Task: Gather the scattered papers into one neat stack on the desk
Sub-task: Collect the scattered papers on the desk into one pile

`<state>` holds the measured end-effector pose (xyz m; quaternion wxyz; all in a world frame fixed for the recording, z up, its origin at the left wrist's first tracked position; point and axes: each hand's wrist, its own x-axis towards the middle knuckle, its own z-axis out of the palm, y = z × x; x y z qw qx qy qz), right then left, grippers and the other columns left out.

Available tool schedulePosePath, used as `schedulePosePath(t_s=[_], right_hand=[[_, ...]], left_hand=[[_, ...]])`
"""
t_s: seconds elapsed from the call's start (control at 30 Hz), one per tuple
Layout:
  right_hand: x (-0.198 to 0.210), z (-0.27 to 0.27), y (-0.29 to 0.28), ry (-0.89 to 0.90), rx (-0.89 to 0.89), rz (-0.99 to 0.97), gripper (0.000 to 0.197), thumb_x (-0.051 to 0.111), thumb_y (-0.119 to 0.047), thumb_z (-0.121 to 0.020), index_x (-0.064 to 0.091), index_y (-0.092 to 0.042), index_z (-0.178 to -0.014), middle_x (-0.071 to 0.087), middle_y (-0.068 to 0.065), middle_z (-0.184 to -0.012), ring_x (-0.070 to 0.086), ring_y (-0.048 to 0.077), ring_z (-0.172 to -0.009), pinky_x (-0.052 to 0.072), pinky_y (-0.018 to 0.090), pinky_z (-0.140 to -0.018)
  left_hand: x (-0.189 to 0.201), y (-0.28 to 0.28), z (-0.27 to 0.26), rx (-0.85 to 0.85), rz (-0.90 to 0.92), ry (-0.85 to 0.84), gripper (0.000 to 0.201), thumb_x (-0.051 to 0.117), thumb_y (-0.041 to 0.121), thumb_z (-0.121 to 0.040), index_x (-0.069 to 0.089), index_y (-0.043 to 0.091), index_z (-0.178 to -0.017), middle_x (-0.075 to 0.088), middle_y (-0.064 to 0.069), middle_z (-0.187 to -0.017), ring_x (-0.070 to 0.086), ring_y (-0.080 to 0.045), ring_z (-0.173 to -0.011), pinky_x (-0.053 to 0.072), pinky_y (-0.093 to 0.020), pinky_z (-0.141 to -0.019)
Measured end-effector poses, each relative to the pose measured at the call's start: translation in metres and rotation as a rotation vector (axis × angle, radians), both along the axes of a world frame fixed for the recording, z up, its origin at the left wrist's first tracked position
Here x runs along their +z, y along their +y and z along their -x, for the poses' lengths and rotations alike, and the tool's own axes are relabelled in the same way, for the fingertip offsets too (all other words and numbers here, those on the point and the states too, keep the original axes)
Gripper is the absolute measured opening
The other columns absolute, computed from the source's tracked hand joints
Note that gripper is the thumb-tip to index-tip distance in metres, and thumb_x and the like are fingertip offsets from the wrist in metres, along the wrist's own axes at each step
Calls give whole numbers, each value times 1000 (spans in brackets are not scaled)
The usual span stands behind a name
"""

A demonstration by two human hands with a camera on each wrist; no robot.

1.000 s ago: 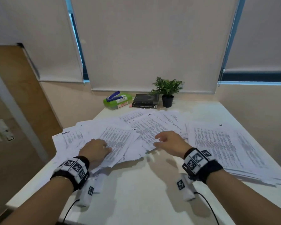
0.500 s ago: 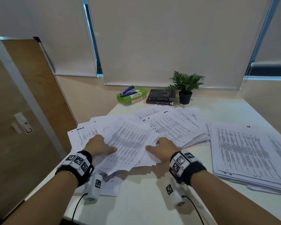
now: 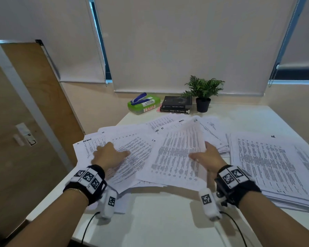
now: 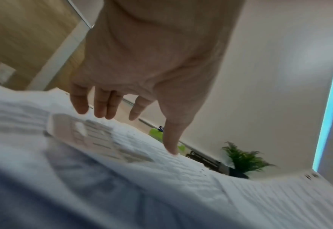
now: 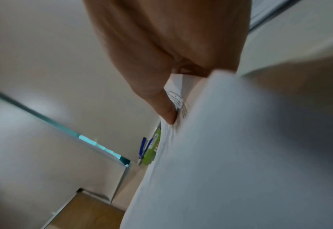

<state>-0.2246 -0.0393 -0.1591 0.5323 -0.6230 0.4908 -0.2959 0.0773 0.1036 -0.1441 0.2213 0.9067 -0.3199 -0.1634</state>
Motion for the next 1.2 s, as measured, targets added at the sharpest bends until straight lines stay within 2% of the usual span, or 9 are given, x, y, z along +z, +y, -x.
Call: schedulePosePath(t_s=[0.07, 0.17, 0.33, 0.43, 0.63, 0.8, 0.93, 1.13, 1.2], right_hand=[[0, 13, 1, -8, 49, -10, 32, 69, 6, -90, 65, -19, -110, 72, 8, -117, 68, 27, -107, 56, 33, -78], [-3, 21, 5, -43, 90, -7, 38, 62, 12, -91, 64, -26, -97, 73, 1, -105, 68, 18, -97, 54, 43, -99], [-25, 22, 0, -124, -24, 1, 70, 72, 5, -89, 42, -18, -148, 65, 5, -133, 66, 23, -114, 53, 44, -104], [-28, 25, -4, -179, -22, -2, 92, 74, 8, -88, 25, -24, -159, 58, 6, -143, 63, 22, -115, 51, 41, -104], [-25, 28, -3, -48, 34, 88, 79, 74, 0, -90, 40, -31, -156, 38, -2, -162, 36, 24, -150, 31, 36, -117], [-22, 22, -3, 41, 146, 85, 40, 67, 3, -91, 73, -19, -125, 65, -5, -125, 53, 16, -134, 35, 28, -110], [-19, 21, -2, 12, 128, 34, 28, 69, -17, -96, 75, -16, -123, 70, -1, -131, 58, 17, -130, 38, 28, -105], [-10, 24, -4, -211, 23, -177, 46, 40, -64, -102, 74, -34, -93, 72, -2, -117, 63, 15, -103, 39, 40, -106], [-11, 26, -6, -290, 24, -284, 59, 42, -74, -96, 72, -24, -108, 73, -2, -115, 66, 17, -107, 41, 42, -107]], left_hand=[[-5, 4, -15, 22, -170, -79, 135, 78, 89, -57, 31, 14, -159, 33, -21, -165, 31, -44, -152, 33, -61, -119], [-8, 7, -24, -55, -137, -52, 155, 77, 98, -36, 38, 6, -155, 50, -17, -156, 50, -39, -139, 47, -49, -111], [-5, -1, -25, -111, 44, -216, 53, 83, 44, -88, 70, -2, -111, 71, -27, -110, 68, -44, -112, 53, -42, -82], [14, -6, -26, -65, 183, -306, 33, 75, 33, -96, 65, 6, -78, 69, -12, -71, 69, -39, -72, 46, -35, -58], [56, -16, -7, 57, 559, -250, 29, 54, 33, -110, 62, 5, -106, 65, -11, -88, 52, -20, -60, 38, -29, -49], [75, -31, 8, 129, 953, -2, 37, 67, 42, -102, 67, 6, -107, 72, -20, -102, 64, -28, -78, 57, -47, -69], [68, -47, 18, 138, 934, 177, 48, 65, 54, -99, 66, 7, -103, 69, -13, -99, 62, -24, -87, 59, -57, -87], [28, -58, 52, -15, 649, 227, 33, 75, 33, -99, 61, 7, -116, 67, -11, -98, 53, -18, -61, 40, -26, -48], [14, -55, 63, -69, 504, 273, 40, 83, 29, -92, 59, 13, -121, 65, -7, -93, 52, -18, -57, 39, -26, -41]])
